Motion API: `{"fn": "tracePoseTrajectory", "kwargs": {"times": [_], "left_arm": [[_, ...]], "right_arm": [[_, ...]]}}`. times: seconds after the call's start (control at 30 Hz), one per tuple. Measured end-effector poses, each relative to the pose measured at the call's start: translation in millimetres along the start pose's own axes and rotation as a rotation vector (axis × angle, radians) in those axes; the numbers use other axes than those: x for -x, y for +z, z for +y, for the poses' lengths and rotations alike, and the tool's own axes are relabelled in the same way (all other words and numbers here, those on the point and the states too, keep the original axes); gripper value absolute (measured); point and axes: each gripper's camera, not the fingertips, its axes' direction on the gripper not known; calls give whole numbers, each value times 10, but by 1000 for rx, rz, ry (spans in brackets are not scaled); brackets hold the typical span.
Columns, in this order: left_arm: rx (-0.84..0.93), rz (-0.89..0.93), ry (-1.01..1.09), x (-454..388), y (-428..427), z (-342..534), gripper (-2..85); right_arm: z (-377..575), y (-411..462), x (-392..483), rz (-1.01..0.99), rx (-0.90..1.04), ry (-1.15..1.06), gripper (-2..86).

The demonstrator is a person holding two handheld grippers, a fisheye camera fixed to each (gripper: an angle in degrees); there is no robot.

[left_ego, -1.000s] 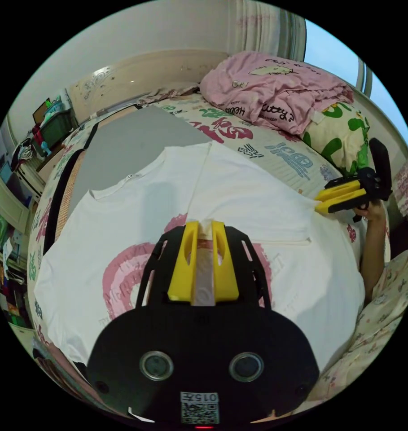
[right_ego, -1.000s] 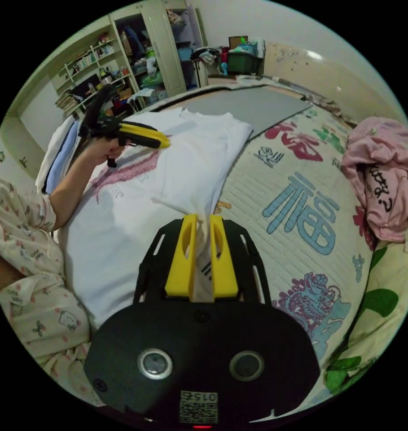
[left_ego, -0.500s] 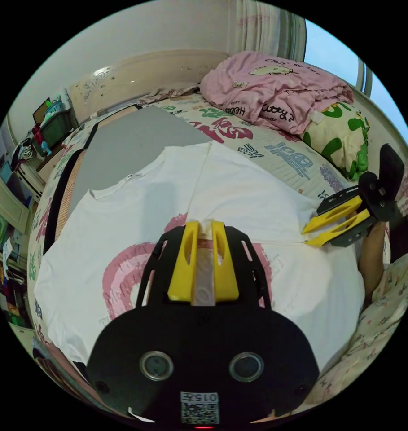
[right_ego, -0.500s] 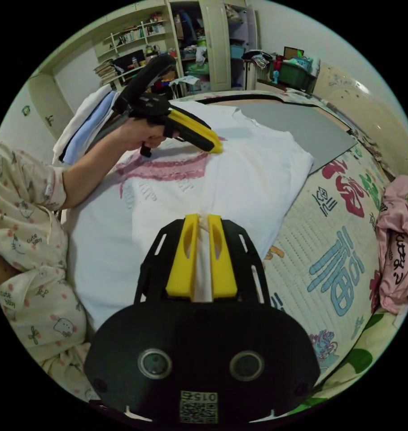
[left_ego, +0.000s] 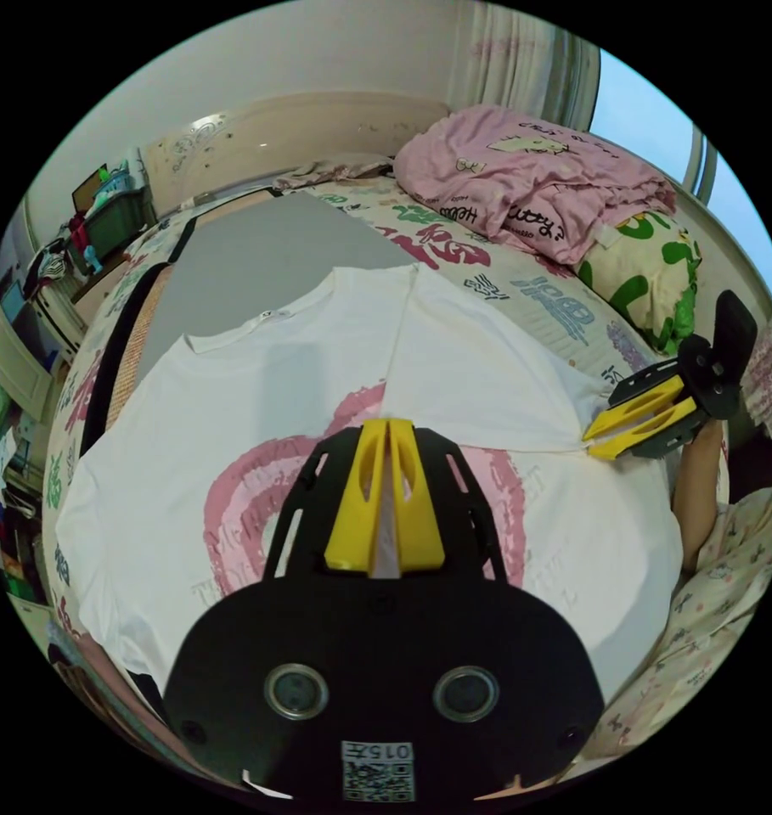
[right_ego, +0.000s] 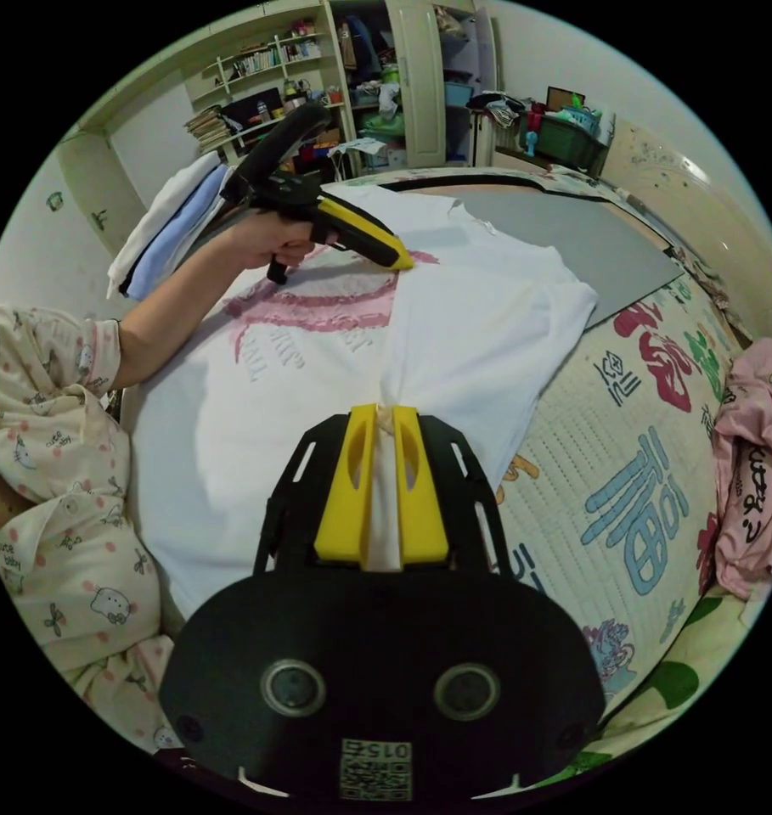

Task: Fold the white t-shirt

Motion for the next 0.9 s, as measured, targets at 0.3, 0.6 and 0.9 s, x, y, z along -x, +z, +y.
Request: {"fn": "tracePoseTrajectory", "kwargs": {"times": [0.3, 0.6, 0.9], "left_arm": [[-62, -86, 7, 135, -265, 122, -1], [-22, 142, -62, 330, -48, 102, 40], [-27, -20, 44, 138, -223, 138, -1]], "right_arm": [[-319, 469, -199, -9, -5, 0, 45], [-703, 955, -388, -6, -5, 6, 45], [-1066, 1344, -543, -15, -13, 4, 44]]}}
